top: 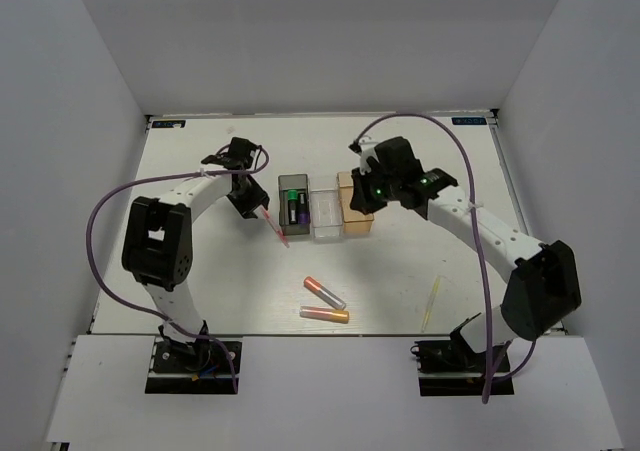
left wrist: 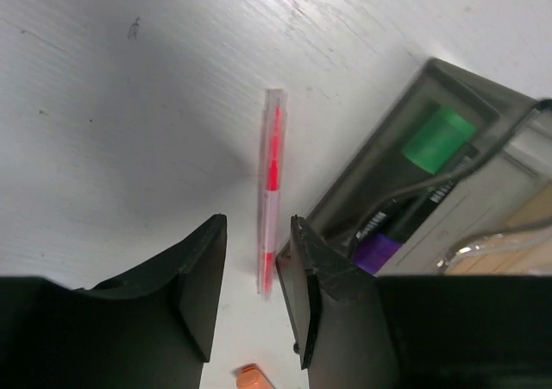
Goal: Sort the stationery into containers
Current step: Grab a piece of stationery with the left arm
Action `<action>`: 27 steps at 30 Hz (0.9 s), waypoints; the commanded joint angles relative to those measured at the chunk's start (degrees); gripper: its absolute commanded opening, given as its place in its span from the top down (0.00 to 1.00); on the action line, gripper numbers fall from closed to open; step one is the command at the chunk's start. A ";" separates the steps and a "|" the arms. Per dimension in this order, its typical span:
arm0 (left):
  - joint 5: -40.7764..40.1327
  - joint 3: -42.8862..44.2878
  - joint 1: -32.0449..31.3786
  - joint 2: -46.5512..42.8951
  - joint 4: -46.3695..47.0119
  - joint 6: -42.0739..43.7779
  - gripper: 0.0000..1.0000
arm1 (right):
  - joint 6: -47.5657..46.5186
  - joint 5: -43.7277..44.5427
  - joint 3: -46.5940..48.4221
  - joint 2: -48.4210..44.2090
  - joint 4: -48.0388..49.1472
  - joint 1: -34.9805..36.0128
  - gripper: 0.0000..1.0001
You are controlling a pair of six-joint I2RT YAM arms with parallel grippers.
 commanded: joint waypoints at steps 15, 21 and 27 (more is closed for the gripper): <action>0.68 8.02 -0.29 7.14 -2.91 -1.47 0.55 | 1.21 -3.71 -14.59 -8.37 3.88 -5.53 1.00; 0.15 8.20 -1.08 9.08 -3.70 -1.56 0.57 | 1.74 -5.21 -16.26 -10.21 3.79 -7.21 1.00; -0.55 7.93 -1.87 10.75 -4.05 -1.65 0.60 | 2.79 -6.62 -16.97 -11.88 3.96 -9.40 1.00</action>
